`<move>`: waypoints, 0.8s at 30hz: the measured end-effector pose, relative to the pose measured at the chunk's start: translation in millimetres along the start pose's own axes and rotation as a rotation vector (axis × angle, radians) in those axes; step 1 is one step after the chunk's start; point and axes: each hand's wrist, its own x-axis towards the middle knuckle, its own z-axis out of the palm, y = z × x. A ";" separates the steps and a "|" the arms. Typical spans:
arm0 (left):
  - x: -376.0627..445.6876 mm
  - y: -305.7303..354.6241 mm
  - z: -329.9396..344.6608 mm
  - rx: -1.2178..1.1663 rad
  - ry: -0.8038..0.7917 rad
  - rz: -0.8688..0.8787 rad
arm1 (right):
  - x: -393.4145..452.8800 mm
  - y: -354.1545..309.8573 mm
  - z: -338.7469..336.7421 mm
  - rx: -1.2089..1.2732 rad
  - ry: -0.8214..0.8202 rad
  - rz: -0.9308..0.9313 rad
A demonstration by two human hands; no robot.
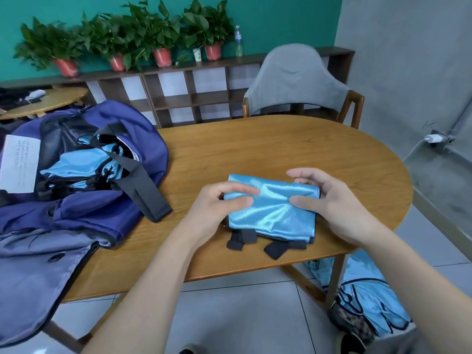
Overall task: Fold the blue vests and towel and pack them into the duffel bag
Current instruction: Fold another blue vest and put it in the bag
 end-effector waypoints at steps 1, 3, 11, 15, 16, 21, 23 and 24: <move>-0.7 0.2 0.0 0.016 -0.042 -0.012 | 0.9 1.7 0.4 0.024 0.014 0.003; -3.0 -2.7 2.9 0.096 -0.059 -0.018 | 1.3 6.5 4.8 0.031 0.100 -0.013; -15.0 -11.4 3.0 0.148 0.183 0.051 | -2.7 12.6 37.7 -0.046 0.251 -0.094; -25.9 -10.1 -12.7 0.168 0.251 0.088 | -4.8 9.8 53.6 -0.159 0.162 -0.079; -29.1 -9.6 -16.6 0.167 0.245 0.086 | -6.0 8.4 58.1 -0.150 0.140 -0.059; -47.1 -10.7 -35.9 0.219 0.107 0.033 | -11.2 2.5 82.0 -0.053 0.160 -0.045; -52.4 -10.3 -46.7 0.326 0.086 0.040 | -11.8 1.0 90.6 -0.054 0.172 -0.035; -56.8 -9.2 -55.2 0.368 0.087 0.043 | -11.7 1.2 96.7 -0.060 0.168 -0.020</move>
